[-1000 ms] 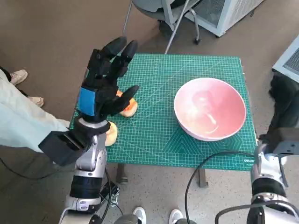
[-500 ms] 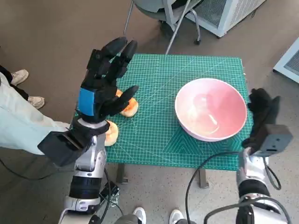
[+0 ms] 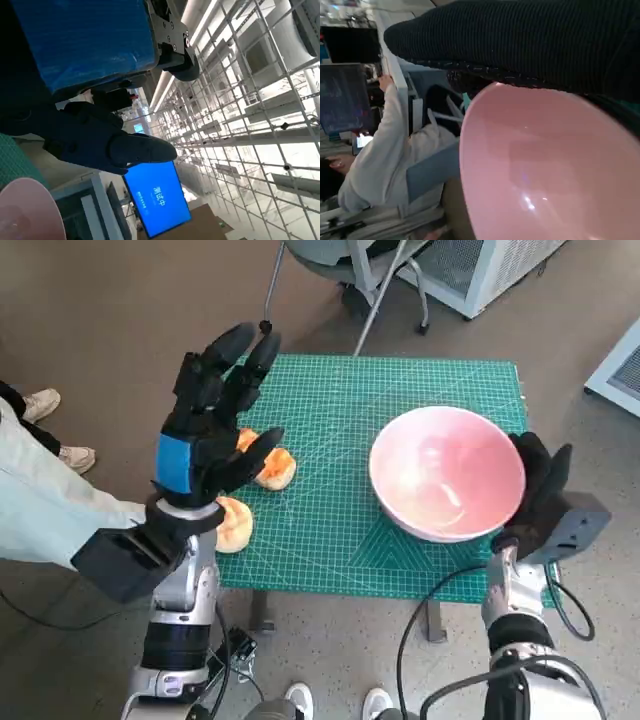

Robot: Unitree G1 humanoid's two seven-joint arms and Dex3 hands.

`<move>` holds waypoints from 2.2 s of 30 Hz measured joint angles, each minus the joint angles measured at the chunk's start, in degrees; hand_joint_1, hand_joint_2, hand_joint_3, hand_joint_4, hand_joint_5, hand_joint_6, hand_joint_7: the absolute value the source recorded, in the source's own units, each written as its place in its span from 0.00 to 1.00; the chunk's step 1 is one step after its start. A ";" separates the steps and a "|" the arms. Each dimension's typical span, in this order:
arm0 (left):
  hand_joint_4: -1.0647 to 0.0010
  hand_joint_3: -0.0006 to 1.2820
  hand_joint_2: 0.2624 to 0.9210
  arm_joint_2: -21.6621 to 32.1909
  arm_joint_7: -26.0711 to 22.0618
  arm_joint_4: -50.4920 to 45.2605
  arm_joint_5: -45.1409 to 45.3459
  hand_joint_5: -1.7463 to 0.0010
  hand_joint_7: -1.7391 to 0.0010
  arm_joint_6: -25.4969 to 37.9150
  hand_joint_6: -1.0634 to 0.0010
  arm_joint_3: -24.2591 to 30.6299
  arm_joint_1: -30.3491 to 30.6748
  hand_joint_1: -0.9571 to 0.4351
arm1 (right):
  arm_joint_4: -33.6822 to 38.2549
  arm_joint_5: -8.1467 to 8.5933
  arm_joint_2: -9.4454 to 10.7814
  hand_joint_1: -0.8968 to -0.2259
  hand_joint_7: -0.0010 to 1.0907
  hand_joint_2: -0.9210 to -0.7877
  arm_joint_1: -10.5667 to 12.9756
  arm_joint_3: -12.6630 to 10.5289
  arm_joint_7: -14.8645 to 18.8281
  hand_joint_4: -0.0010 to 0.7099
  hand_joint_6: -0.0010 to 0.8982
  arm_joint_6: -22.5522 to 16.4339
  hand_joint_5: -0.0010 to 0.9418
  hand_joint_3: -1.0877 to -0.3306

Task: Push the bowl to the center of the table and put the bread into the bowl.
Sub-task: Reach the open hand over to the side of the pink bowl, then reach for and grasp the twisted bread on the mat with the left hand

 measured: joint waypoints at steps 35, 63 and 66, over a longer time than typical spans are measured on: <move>0.58 0.16 1.00 3.83 3.62 -1.62 5.11 1.00 0.82 -0.83 0.65 1.24 4.39 0.43 | 0.91 1.58 6.64 0.57 0.77 0.00 -8.84 -2.54 -2.18 0.44 0.11 7.91 0.01 0.32; 0.69 0.01 0.96 30.01 -0.03 37.03 32.28 1.00 0.86 -5.53 0.68 -10.21 -20.87 0.42 | -12.43 2.97 0.53 0.54 0.62 0.00 -9.71 4.63 27.17 0.52 0.10 -27.31 0.03 0.46; 0.70 0.01 0.93 29.94 -1.85 41.58 33.41 1.00 0.87 -5.56 0.68 -12.49 -23.97 0.45 | -15.12 4.13 0.11 0.47 0.67 0.00 -8.98 6.01 30.58 0.50 0.06 -30.05 0.01 0.48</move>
